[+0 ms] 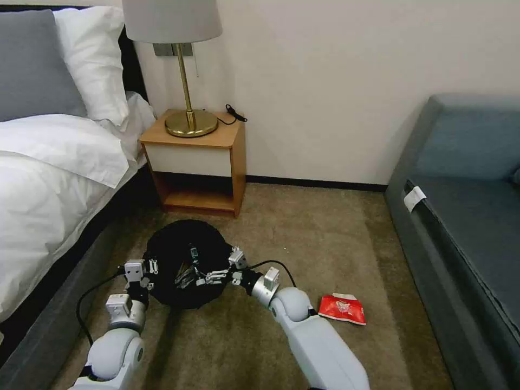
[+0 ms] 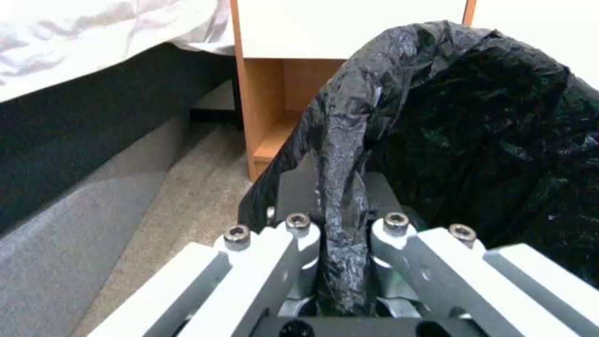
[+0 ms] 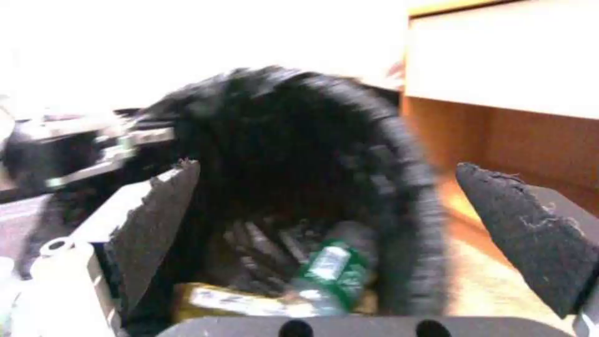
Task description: Pick up the trash bin, then pick up the garbage on the floor and place it into the trash bin.
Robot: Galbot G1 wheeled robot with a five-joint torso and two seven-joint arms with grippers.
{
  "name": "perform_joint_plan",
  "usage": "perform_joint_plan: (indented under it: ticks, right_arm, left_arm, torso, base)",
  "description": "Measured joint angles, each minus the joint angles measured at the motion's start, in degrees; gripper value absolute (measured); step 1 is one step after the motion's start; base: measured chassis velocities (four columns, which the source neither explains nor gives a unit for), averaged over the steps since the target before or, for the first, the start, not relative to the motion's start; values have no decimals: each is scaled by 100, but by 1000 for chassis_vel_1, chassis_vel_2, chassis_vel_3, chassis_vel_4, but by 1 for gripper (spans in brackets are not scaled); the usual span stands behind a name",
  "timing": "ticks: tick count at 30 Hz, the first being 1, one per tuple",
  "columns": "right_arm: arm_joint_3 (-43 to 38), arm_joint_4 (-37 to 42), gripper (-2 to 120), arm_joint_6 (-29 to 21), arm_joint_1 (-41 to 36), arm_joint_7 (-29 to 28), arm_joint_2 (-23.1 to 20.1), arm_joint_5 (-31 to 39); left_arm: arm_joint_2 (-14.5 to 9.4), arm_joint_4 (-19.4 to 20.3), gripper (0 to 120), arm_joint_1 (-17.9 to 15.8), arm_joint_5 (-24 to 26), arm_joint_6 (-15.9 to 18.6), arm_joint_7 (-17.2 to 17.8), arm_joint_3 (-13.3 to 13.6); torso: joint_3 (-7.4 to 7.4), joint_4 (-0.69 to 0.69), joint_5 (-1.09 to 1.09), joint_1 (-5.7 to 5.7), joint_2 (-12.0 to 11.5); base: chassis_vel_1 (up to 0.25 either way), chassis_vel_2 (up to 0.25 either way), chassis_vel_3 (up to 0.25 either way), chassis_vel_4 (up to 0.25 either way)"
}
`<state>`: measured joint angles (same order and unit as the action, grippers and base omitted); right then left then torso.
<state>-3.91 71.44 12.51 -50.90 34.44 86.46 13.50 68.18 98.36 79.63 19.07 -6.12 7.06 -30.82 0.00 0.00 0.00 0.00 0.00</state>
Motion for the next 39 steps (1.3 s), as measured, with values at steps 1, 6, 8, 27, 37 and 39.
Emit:
perform_joint_plan:
  ticks: [1, 6, 8, 27, 37, 39]
  right_arm:
    - [-27, 16, 100, -8, 46, -18, -55, 40]
    - [-208, 245, 100, -235, 327, -183, -495, 450]
    - [-249, 294, 100, -284, 366, -212, -625, 538]
    - [-916, 569, 100, -498, -495, -172, -2981, 531]
    - [-1154, 556, 100, -493, -1029, 97, -3167, 113]
    - [-1139, 528, 100, -476, -1086, 105, -3167, 48]
  left_arm:
    - [6, -20, 4, 0, 2, -17, 0, 2]
    - [19, -137, 4, 0, 19, -100, 0, 6]
    - [18, -163, 4, -5, 30, -115, 0, 4]
    - [56, -338, 4, -141, -1, -195, -44, 52]
    - [74, -359, 4, -121, -160, -228, -90, 75]
    - [78, -349, 4, -118, -168, -227, -90, 77]
  torso:
    - [0, 0, 0, 0, 0]
    - [0, 1, 1, 0, 0]
    - [0, 0, 1, 0, 0]
    - [0, 0, 1, 0, 0]
    - [0, 0, 1, 0, 0]
    - [0, 1, 1, 0, 0]
  base:
    - [0, 0, 0, 0]
    - [0, 0, 0, 0]
    - [0, 0, 0, 0]
    - [0, 0, 0, 0]
    - [0, 0, 0, 0]
    - [0, 0, 0, 0]
